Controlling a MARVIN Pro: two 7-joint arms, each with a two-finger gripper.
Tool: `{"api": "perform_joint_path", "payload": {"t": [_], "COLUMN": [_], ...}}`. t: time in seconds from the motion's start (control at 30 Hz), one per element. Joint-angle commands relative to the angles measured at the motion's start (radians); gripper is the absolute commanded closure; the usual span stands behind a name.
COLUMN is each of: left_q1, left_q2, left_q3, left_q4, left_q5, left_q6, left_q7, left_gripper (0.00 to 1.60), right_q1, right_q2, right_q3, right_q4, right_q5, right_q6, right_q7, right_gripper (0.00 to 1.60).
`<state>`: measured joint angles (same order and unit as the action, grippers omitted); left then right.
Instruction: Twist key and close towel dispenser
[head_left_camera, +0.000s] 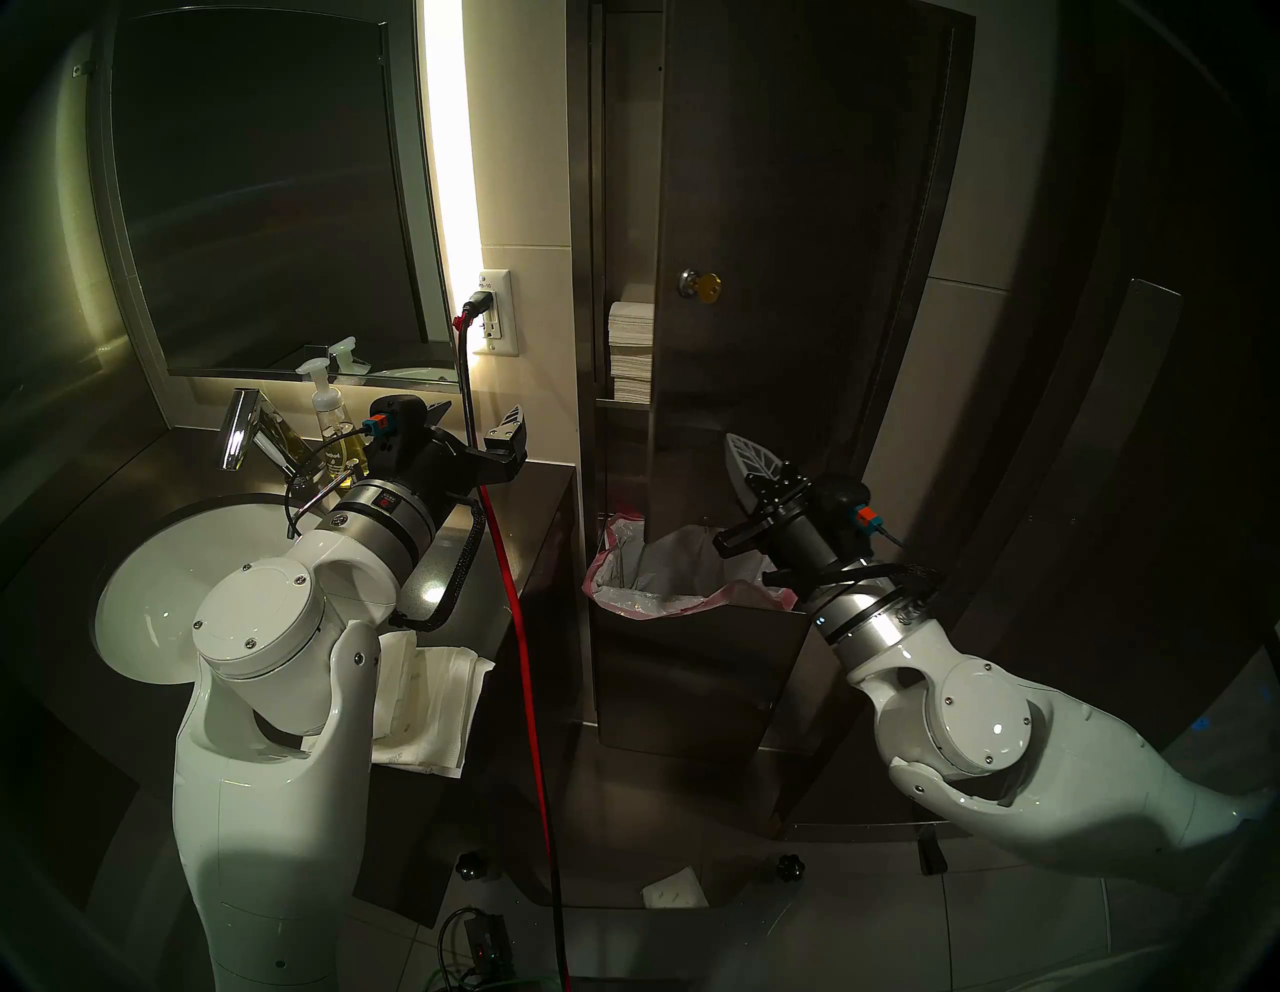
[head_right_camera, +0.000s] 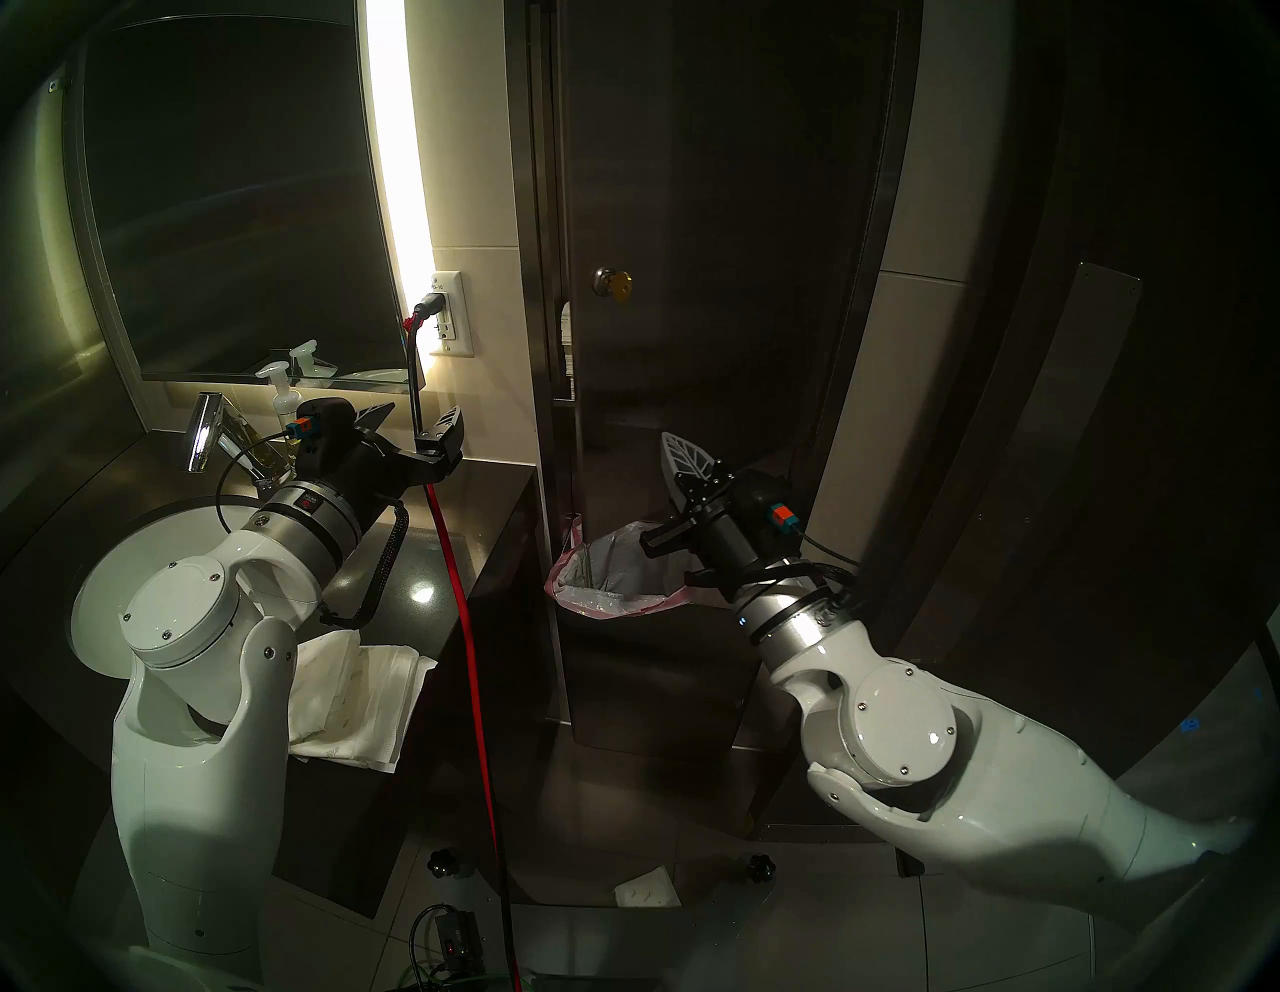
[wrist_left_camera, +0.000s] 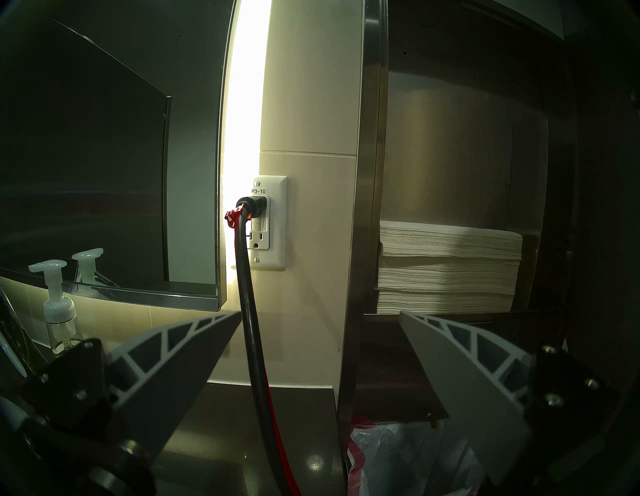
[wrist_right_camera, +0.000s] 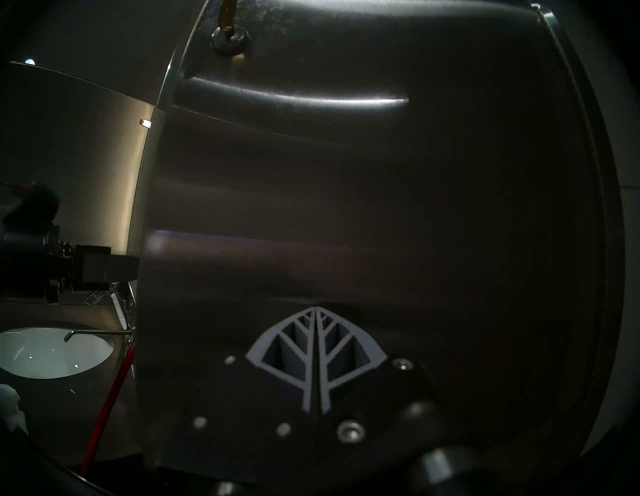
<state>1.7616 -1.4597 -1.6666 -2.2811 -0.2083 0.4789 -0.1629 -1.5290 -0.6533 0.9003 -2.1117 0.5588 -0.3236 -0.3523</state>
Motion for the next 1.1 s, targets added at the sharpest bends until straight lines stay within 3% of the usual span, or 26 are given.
{"api": "perform_joint_path", "payload": {"t": [0.0, 0.43, 0.57, 1.07], "left_q1": [-0.005, -0.005, -0.005, -0.005], "left_q2": [0.0, 0.0, 0.0, -0.001], "left_q3": [0.0, 0.0, 0.0, 0.0], "left_q4": [-0.009, -0.009, -0.009, -0.009], "left_q5": [0.0, 0.0, 0.0, 0.001], "left_q6": [-0.002, -0.002, -0.002, -0.001], "left_q7": [0.001, 0.0, 0.0, 0.0], "left_gripper": [0.0, 0.0, 0.0, 0.0], "right_q1": [0.126, 0.239, 0.273, 0.408], "right_q2": [-0.126, -0.253, -0.29, -0.407], "right_q3": [-0.017, -0.015, 0.0, -0.047], "right_q4": [0.035, 0.127, 0.168, 0.326], "right_q5": [-0.018, 0.053, 0.03, -0.002], "right_q6": [0.038, 0.083, 0.103, 0.144], "right_q7": [0.042, 0.067, 0.087, 0.13], "right_gripper": [1.6, 1.6, 1.6, 1.6]}}
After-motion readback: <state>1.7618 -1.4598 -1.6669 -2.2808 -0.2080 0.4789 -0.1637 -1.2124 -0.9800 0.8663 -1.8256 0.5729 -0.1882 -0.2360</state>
